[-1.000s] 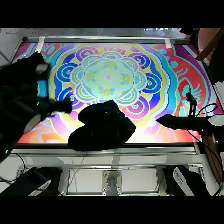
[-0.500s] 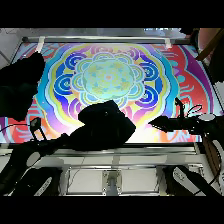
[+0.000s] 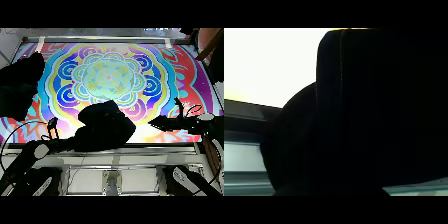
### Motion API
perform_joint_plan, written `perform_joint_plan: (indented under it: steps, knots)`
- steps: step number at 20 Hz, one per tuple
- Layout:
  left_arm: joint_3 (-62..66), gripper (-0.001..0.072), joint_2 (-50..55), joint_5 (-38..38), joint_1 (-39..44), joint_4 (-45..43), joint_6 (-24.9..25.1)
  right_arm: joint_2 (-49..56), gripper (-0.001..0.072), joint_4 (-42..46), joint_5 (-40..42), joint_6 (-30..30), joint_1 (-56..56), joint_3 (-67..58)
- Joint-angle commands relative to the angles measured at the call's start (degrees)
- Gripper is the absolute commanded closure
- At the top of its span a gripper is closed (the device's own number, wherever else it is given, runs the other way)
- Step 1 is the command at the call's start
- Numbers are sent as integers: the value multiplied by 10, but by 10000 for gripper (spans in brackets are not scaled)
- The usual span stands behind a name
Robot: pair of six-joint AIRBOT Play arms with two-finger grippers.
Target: Fold the clothes and pants, and hang the long-sleeved shirts on hangers.
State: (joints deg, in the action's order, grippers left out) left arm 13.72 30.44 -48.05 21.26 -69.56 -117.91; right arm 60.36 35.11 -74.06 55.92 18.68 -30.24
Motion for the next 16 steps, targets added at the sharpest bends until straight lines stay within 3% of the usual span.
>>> perform_joint_plan:
  steps: [1,4,7,11,13,16]
  knots:
    - [13,694,12,90,-18,22,38,6,301,7,12,1,-55,0]
    - [46,694,14,90,-83,19,56,34,302,31,85,19,-139,0]
    - [58,694,14,78,-127,19,78,83,301,18,96,25,-153,0]
    - [58,694,14,77,-133,19,78,133,299,-53,111,-25,-184,0]
    - [58,694,14,77,-133,19,78,149,259,-53,111,-44,-222,0]
    - [58,694,14,77,-133,19,78,161,258,-60,123,-61,-274,0]
